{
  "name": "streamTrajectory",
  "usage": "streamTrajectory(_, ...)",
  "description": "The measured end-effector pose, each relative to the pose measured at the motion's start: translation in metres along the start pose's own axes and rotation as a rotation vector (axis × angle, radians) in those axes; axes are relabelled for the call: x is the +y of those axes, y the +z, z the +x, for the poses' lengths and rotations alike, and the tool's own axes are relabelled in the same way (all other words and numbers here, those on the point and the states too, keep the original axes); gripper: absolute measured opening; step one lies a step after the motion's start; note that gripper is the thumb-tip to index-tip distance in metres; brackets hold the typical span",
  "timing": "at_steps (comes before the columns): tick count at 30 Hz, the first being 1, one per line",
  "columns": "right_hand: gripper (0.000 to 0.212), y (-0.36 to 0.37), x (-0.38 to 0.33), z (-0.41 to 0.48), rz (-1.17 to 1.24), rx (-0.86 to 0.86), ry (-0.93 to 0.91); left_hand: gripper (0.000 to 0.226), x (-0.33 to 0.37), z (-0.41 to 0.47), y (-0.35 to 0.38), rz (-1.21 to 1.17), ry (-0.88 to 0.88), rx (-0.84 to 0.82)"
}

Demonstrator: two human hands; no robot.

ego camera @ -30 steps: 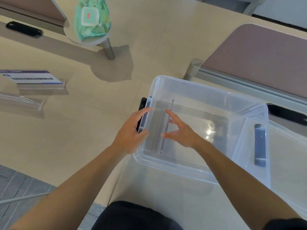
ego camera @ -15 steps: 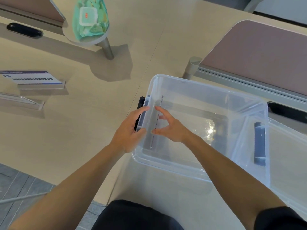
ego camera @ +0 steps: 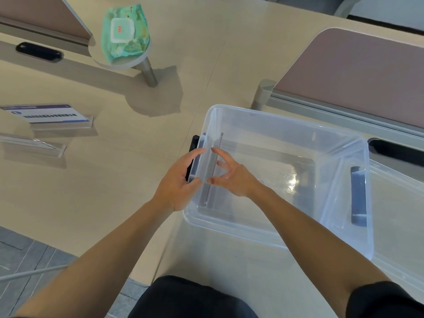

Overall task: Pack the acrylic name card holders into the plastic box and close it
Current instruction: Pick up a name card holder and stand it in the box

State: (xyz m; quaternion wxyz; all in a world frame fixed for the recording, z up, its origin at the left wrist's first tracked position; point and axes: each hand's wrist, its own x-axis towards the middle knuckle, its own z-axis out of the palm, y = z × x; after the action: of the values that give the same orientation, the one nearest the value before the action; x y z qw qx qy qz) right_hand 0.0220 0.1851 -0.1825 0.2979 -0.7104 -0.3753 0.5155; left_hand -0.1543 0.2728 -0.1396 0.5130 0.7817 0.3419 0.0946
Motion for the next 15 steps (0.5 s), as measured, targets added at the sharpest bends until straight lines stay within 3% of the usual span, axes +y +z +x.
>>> streamTrajectory(5, 0.091, 0.0, -0.006, -0.006, -0.03, 0.001, 0.014, 0.07, 0.001, 0.001, -0.002, 0.083, 0.031, -0.022)
streamTrajectory(9, 0.088, -0.009, -0.019, -0.023, -0.134, 0.074, 0.038, 0.062, 0.003, 0.001, -0.01, 0.367, 0.142, 0.033)
streamTrajectory(15, 0.044, -0.033, -0.032, -0.102, -0.283, 0.427, 0.147, 0.07, 0.018, -0.006, -0.014, 0.394, 0.282, 0.077)
